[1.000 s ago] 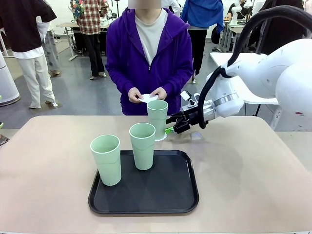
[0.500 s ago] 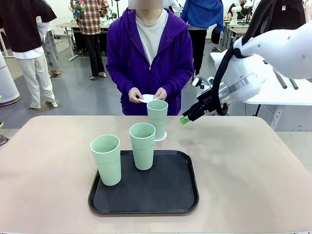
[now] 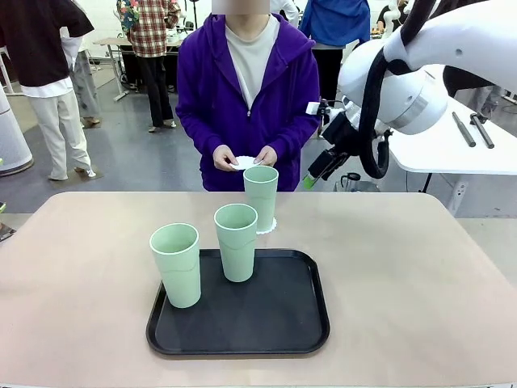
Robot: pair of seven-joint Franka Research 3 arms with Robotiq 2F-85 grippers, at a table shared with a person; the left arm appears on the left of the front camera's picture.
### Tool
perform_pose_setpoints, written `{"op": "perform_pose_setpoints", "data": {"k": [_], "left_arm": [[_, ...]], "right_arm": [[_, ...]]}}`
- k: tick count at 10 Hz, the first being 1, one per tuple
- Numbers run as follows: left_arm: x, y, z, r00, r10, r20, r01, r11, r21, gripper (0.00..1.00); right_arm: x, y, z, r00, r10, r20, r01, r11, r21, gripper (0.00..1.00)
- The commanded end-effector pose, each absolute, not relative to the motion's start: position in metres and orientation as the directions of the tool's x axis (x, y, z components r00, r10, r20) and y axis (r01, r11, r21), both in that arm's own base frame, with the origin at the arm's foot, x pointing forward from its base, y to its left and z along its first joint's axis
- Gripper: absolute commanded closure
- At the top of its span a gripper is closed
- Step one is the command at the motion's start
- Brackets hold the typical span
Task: Place coasters on the table and set cups on them.
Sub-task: Pick up one Reusable plastic cup and place it on a coaster set by the human.
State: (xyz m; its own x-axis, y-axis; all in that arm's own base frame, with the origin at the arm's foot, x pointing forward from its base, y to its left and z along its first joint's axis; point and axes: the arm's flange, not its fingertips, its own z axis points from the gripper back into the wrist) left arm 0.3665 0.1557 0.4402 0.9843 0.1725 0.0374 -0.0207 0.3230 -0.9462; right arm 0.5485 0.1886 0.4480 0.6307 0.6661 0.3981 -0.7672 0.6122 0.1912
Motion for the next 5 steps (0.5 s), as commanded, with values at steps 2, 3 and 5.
{"op": "perform_pose_setpoints", "data": {"k": [2,3,5], "left_arm": [[0.366,0.155,0.442,0.983,0.176,0.045,-0.013,0.314,-0.949,0.00],[0.366,0.155,0.442,0.983,0.176,0.045,-0.013,0.314,-0.949,0.00],[0.366,0.155,0.442,0.983,0.176,0.045,-0.013,0.314,-0.949,0.00]], "right_arm": [[0.529,0.211,0.485,0.732,0.668,0.136,-0.681,0.724,0.107,0.00],[0.522,0.222,0.492,0.739,0.667,0.092,-0.674,0.733,0.096,0.00],[0.524,0.235,0.499,0.758,0.650,0.049,-0.651,0.752,0.100,0.00]]}}
